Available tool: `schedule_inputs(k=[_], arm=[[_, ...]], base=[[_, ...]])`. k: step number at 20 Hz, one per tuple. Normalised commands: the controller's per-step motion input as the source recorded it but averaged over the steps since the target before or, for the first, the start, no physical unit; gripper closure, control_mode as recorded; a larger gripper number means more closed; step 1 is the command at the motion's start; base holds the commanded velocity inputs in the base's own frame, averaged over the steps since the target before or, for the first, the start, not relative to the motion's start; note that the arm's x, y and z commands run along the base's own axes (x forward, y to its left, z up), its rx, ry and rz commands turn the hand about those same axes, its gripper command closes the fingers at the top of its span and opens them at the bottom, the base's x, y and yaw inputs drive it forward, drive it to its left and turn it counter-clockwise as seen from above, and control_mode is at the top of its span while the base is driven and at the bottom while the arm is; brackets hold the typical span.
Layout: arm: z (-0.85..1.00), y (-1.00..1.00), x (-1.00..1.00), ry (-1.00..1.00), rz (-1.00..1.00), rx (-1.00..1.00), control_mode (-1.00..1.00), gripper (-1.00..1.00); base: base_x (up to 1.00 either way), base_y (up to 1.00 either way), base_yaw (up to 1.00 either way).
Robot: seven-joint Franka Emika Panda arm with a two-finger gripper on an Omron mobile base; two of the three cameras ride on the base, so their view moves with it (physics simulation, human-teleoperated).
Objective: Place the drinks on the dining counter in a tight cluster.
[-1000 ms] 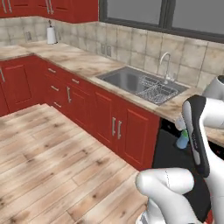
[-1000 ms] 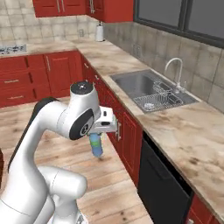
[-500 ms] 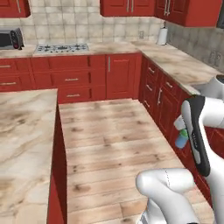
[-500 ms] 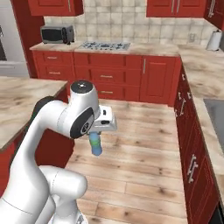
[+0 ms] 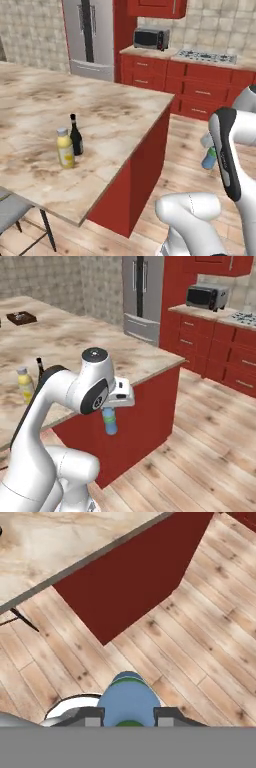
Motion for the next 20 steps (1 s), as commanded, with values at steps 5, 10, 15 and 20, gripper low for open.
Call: schedule_inputs(k=[5, 10, 15, 20], arm=[[0.0, 0.0, 0.0, 0.0, 0.0, 0.0, 1.0, 1.0], [0.0, 0.0, 0.0, 0.0, 0.0, 0.0, 1.0, 1.0], [0.0, 0.0, 0.0, 0.0, 0.0, 0.0, 1.0, 1.0], [0.0, 0.0, 0.0, 0.0, 0.0, 0.0, 1.0, 1.0]], base=[[0.11, -0.24, 1.0], [0.27, -0.62, 0.85], [0.71, -0.89, 0.38], [0.81, -0.48, 0.19]])
